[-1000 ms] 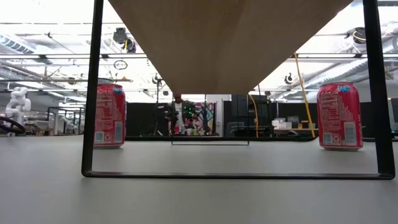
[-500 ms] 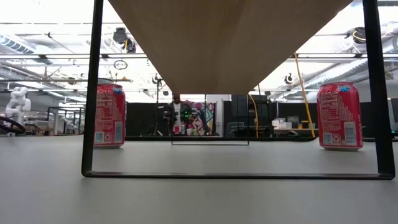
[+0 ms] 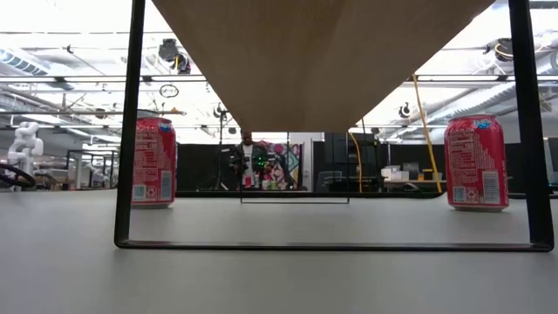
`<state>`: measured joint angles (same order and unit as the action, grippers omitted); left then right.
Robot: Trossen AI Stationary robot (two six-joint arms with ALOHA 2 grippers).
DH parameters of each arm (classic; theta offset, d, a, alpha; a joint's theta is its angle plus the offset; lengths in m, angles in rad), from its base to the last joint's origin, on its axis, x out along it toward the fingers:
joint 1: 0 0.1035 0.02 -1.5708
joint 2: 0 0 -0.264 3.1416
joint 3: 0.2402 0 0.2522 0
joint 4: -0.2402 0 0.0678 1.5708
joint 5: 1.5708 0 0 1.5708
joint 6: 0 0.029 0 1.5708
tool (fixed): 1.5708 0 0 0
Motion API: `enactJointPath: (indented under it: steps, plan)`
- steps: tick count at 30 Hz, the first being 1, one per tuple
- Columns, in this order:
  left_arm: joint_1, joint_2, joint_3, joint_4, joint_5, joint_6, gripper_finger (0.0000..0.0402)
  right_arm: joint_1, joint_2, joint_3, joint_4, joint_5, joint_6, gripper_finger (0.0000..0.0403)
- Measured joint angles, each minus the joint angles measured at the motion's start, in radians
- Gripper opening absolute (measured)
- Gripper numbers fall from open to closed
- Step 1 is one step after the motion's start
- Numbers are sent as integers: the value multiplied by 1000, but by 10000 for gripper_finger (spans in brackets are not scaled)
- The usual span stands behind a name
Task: Place canned beverage on shelf
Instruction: Put the bottom right white blue soda can on the shelf
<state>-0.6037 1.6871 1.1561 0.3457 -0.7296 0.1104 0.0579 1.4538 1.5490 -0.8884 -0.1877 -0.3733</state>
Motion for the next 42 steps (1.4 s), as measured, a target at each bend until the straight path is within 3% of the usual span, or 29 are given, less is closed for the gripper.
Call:
enactJointPath:
  steps: [12, 24, 42]
  plan:
    - [0, 0, 0, 0, 0, 0, 393, 0, 4, 0, -2, 6, 21, 221]
    - [0, 0, 0, 0, 0, -1, 393, 0, 7, -3, 12, 59, 21, 275]
    - [-1, 0, 0, 0, 0, -5, 393, 0, -9, -3, 73, 113, 63, 299]
